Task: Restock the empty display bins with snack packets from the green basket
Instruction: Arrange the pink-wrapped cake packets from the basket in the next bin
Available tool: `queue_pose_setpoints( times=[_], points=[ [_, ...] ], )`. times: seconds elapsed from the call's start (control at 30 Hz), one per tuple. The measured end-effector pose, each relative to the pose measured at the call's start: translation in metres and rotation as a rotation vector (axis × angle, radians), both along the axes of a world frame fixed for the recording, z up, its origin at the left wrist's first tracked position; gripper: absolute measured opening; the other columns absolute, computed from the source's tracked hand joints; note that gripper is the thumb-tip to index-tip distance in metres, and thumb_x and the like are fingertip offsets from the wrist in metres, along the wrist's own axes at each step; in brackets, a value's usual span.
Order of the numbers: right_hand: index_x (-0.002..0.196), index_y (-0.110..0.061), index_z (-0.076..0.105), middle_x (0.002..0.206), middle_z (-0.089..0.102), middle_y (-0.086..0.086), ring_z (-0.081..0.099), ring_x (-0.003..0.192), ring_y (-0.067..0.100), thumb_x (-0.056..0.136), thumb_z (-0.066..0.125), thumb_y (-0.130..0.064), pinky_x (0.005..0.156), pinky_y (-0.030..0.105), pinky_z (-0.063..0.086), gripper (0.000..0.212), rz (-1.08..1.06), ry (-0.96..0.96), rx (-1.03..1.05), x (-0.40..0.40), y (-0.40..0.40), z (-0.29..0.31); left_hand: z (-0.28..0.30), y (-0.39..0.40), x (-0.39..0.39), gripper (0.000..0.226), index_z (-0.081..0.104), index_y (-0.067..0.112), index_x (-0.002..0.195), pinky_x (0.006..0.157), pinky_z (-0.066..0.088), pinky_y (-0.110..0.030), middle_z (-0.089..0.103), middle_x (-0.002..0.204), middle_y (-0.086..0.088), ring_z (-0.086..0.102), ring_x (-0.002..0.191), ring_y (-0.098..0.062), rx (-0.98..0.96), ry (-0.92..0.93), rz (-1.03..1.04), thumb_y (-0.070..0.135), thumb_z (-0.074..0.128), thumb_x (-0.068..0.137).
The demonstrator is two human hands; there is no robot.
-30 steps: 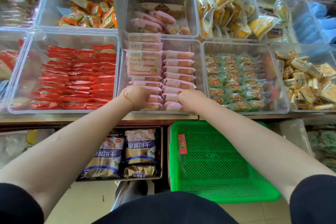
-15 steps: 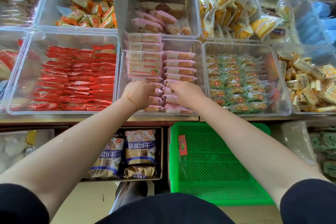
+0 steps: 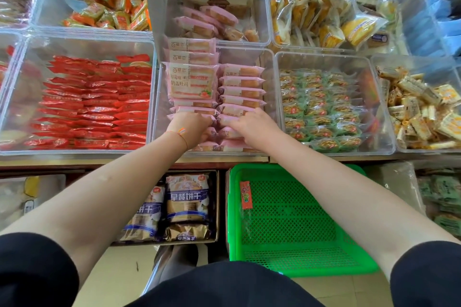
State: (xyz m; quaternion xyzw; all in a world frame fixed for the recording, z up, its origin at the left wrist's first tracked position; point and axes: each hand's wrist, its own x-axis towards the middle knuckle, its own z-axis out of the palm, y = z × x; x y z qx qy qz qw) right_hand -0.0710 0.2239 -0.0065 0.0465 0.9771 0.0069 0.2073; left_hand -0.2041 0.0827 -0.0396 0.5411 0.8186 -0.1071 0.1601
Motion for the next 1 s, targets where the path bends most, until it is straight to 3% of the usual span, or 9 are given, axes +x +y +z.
queue_pose_setpoints(
  times=[0.1,0.27,0.47,0.53,0.6,0.7,0.8,0.87,1.0],
  points=[
    [0.129,-0.024,0.053,0.115,0.068,0.002,0.064,0.106,0.028,0.103,0.046,-0.032,0.086,0.039,0.043,0.028,0.081,-0.037,0.075,0.003,-0.002,-0.005,-0.004,-0.003,0.001,0.030,0.061,0.025,0.117,0.074,0.055,-0.038,0.070,0.101,-0.006,0.066,0.090,-0.029,0.061,-0.057,0.101,0.044,0.048,0.098],
    [0.122,-0.016,0.058,0.113,0.066,0.005,0.064,0.102,0.030,0.099,0.046,-0.017,0.067,0.038,0.043,0.026,0.101,-0.104,0.054,-0.003,-0.009,-0.002,-0.010,-0.006,0.000,0.030,0.062,0.022,0.115,0.072,0.052,-0.033,0.070,0.104,-0.006,0.064,0.094,-0.031,0.111,-0.038,0.206,0.041,0.046,0.099],
    [0.133,-0.024,0.046,0.099,0.067,0.002,0.065,0.096,0.028,0.090,0.056,-0.005,0.064,0.034,0.043,0.048,-0.027,-0.162,0.033,-0.013,-0.008,0.003,0.001,-0.006,0.002,0.033,0.063,0.033,0.102,0.075,0.055,-0.039,0.068,0.100,-0.001,0.065,0.090,-0.028,0.024,-0.107,0.116,0.058,0.042,0.095],
    [0.133,-0.025,0.048,0.097,0.064,0.004,0.063,0.098,0.028,0.094,0.053,-0.009,0.067,0.033,0.044,0.043,-0.060,-0.212,0.015,-0.013,-0.008,0.006,0.014,-0.006,-0.001,0.034,0.060,0.034,0.087,0.066,0.050,-0.030,0.067,0.087,-0.002,0.065,0.083,-0.026,0.007,-0.084,0.079,0.058,0.039,0.095],
    [0.122,-0.027,0.054,0.097,0.059,0.004,0.060,0.097,0.027,0.097,0.048,-0.017,0.069,0.034,0.045,0.027,-0.081,-0.230,-0.015,-0.015,-0.005,0.011,0.020,-0.008,-0.008,0.040,0.060,0.020,0.075,0.061,0.047,-0.030,0.065,0.079,-0.004,0.065,0.077,-0.026,0.130,-0.002,0.113,0.049,0.044,0.097],
    [0.099,-0.019,0.054,0.102,0.064,0.001,0.059,0.087,0.025,0.098,0.046,-0.019,0.067,0.036,0.050,0.009,-0.132,-0.010,-0.039,-0.018,-0.002,0.015,0.011,-0.013,-0.014,0.028,0.066,0.008,0.099,0.071,0.050,-0.039,0.064,0.103,-0.011,0.061,0.093,-0.032,0.279,0.021,0.128,0.032,0.053,0.094],
    [0.118,-0.012,0.060,0.108,0.066,0.008,0.063,0.095,0.030,0.099,0.046,-0.016,0.068,0.038,0.049,0.024,-0.208,0.094,-0.086,-0.024,-0.005,0.004,0.000,-0.014,-0.015,0.036,0.064,0.015,0.119,0.084,0.047,-0.041,0.061,0.114,-0.010,0.057,0.106,-0.033,0.176,-0.022,0.120,0.040,0.052,0.096],
    [0.116,-0.015,0.059,0.107,0.066,0.007,0.064,0.097,0.030,0.098,0.048,-0.021,0.071,0.039,0.050,0.022,-0.270,0.066,-0.104,-0.026,-0.010,-0.006,-0.004,-0.011,-0.015,0.040,0.063,0.018,0.120,0.083,0.048,-0.041,0.060,0.114,-0.010,0.058,0.106,-0.034,0.161,-0.040,0.160,0.046,0.053,0.095],
    [0.127,-0.017,0.053,0.115,0.065,0.012,0.064,0.105,0.035,0.102,0.041,-0.035,0.085,0.057,0.051,0.033,-0.358,0.064,-0.024,-0.032,-0.014,-0.020,-0.008,-0.002,-0.014,0.042,0.060,0.015,0.118,0.072,0.047,-0.038,0.060,0.114,-0.011,0.061,0.102,-0.034,0.091,-0.004,0.148,0.049,0.054,0.094]
  ],
)
